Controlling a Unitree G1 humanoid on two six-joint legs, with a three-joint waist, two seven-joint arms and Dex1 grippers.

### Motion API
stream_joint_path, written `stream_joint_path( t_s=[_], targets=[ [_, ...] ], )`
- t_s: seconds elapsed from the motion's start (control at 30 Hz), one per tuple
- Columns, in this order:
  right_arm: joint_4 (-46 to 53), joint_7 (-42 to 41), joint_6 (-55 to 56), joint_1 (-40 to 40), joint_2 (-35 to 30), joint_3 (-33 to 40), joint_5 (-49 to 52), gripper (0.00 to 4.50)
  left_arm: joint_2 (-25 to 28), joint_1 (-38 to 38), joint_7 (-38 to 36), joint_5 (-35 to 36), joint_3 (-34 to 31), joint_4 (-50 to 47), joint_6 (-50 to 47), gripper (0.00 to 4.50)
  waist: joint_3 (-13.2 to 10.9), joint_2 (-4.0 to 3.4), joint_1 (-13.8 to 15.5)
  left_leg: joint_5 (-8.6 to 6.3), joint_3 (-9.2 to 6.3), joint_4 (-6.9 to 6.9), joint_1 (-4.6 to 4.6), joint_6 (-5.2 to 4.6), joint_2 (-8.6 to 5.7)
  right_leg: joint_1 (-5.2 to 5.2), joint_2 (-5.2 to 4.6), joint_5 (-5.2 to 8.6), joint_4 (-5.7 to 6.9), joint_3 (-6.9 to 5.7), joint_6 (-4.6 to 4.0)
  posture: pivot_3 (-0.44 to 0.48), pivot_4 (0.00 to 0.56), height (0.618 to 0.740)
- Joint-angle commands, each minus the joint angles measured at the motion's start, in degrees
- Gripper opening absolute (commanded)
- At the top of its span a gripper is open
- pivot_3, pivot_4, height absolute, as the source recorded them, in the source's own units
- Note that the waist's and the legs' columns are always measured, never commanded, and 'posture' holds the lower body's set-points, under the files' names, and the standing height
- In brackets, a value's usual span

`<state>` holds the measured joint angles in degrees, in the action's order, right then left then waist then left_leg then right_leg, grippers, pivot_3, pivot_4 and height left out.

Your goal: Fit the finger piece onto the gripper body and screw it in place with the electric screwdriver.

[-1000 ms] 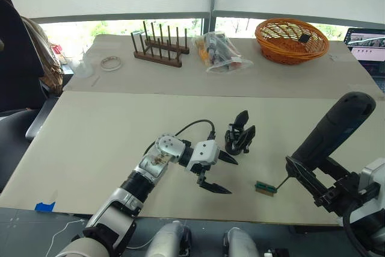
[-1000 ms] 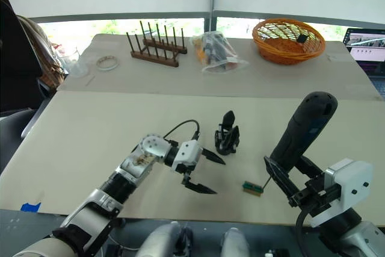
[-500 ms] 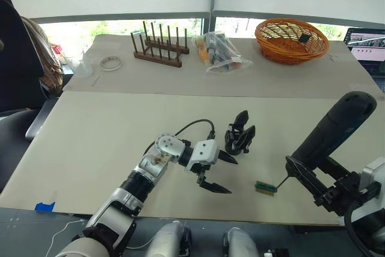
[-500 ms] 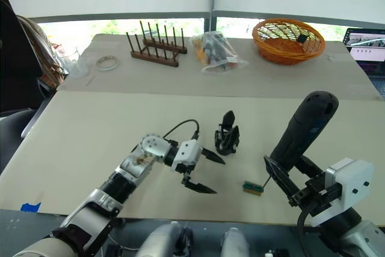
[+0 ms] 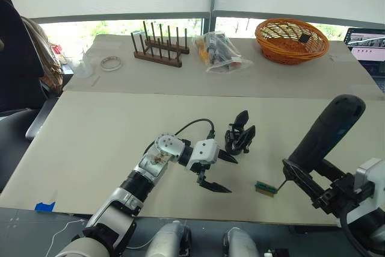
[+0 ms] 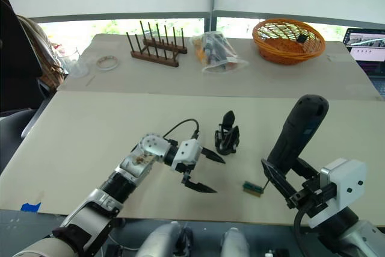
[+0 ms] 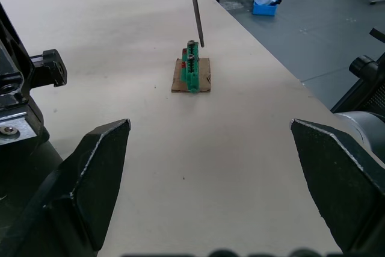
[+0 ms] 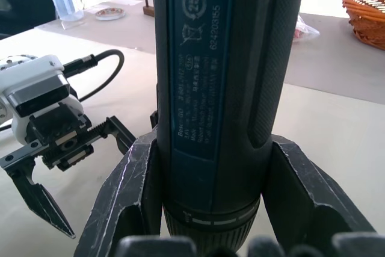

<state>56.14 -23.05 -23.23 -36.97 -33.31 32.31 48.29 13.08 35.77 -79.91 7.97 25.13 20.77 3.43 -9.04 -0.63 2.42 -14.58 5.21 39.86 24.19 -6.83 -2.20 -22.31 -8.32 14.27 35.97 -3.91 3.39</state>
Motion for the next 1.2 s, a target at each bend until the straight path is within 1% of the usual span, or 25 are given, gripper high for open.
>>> stream_joint_path(
  t_s=[0.03,0.17,0.33,0.43,0.6,0.93,1.2],
  targets=[
    [2.2,-0.3,0.7,0.0,-0.6,1.3,0.1,1.93,-0.3,0.8,-0.1,0.8,-0.6,-1.6,0.1,4.5,0.0,0.0,0.0,0.0,-0.01,0.0,0.0,0.0,0.0,0.0,0.0,0.0,0.0,0.0,0.0,0.0,0.15,0.74],
    [2.0,-0.9,0.7,-0.3,-0.9,1.9,0.3,1.93,-0.3,0.8,-0.2,0.8,-0.5,-1.5,0.2,4.5,0.0,0.0,0.0,0.0,-0.01,0.0,0.0,0.0,0.0,0.0,0.0,0.0,0.0,0.0,0.0,0.0,0.15,0.74],
    [2.5,0.4,1.8,1.0,-1.1,4.9,5.7,1.93,-0.3,0.9,-0.3,0.7,-0.5,-1.3,0.5,4.5,0.0,0.01,0.0,0.0,0.0,0.0,0.0,0.0,0.0,0.0,0.0,0.0,-0.01,0.0,0.0,0.0,0.15,0.74],
    [2.5,0.8,1.5,1.3,-1.7,5.8,5.4,1.93,-0.4,0.9,-0.4,0.7,-0.4,-1.3,0.4,4.5,0.0,0.01,0.0,0.0,-0.01,0.0,0.0,0.0,0.01,0.01,0.0,0.0,-0.01,-0.01,0.0,0.0,0.15,0.74],
    [2.6,1.7,0.9,1.8,-1.8,4.1,3.5,1.93,-0.5,0.7,-0.5,0.8,-0.2,-1.7,0.2,4.5,0.0,0.01,0.0,0.0,-0.01,0.0,0.0,0.0,0.0,0.01,-0.01,0.0,-0.01,0.0,0.0,0.0,0.15,0.74],
    [3.8,7.0,-1.6,5.8,-4.6,2.4,5.7,1.93,-0.4,0.6,-0.5,0.7,-0.2,-2.0,0.0,4.5,0.0,0.02,0.0,0.0,0.0,0.0,0.01,0.0,0.0,0.01,-0.01,0.0,-0.02,-0.01,0.0,0.0,0.15,0.74],
    [3.3,6.2,-2.5,5.1,-4.9,3.2,5.7,1.93,-0.6,0.6,-0.6,0.4,0.1,-1.5,0.5,4.5,0.0,0.02,0.0,0.0,0.0,0.01,0.01,-0.01,0.0,0.01,-0.01,-0.01,-0.02,-0.01,0.01,0.0,0.15,0.74]
  ],
)
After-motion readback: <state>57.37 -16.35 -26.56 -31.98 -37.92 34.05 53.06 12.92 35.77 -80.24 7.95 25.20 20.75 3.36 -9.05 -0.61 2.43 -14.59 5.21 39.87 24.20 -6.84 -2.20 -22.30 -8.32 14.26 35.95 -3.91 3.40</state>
